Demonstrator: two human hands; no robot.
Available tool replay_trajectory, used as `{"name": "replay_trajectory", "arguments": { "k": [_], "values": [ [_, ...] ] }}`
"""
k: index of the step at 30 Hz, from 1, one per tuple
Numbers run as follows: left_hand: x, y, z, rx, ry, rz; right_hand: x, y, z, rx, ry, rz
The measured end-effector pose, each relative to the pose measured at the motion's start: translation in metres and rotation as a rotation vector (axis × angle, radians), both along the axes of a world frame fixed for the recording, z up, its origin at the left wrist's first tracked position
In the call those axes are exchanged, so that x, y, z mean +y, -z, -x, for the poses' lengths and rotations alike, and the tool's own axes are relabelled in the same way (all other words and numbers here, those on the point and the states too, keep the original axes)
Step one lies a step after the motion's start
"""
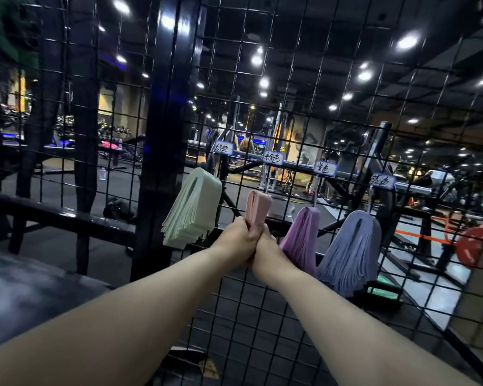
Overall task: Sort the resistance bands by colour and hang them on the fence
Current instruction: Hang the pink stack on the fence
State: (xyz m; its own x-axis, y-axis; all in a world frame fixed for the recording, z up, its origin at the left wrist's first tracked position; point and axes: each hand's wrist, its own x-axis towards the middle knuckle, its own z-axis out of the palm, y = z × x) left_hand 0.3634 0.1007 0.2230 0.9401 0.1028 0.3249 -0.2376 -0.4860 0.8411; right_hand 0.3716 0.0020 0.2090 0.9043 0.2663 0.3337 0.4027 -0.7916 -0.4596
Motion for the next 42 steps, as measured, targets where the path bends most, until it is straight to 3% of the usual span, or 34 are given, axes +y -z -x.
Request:
{"name": "replay_trajectory", "arguments": {
  "k": [2,7,10,19,32,42],
  "values": [
    [0.004,0.005,0.002,0.0,0.033,0.045,-0.001,-0.003,0.0,0.002,-0.034,-0.05],
    [0.01,0.012,0.008,-0.004,0.114,0.438,-0.002,-0.007,0.007,0.135,-0.08,-0.338],
    [0.014,0.014,0.017,0.034,0.185,0.548,-0.007,-0.004,0.005,0.198,-0.151,-0.38],
    [0.029,0.039,0.024,0.17,0.234,0.599,-0.025,0.005,-0.001,0.26,-0.155,-0.299],
    [0.033,0.05,0.02,0.098,0.416,0.69,-0.023,0.015,-0.002,0.25,-0.168,-0.386],
    [0.029,0.065,0.008,0.04,0.257,0.53,-0.013,0.025,0.001,0.274,-0.09,-0.381]
  ]
}}
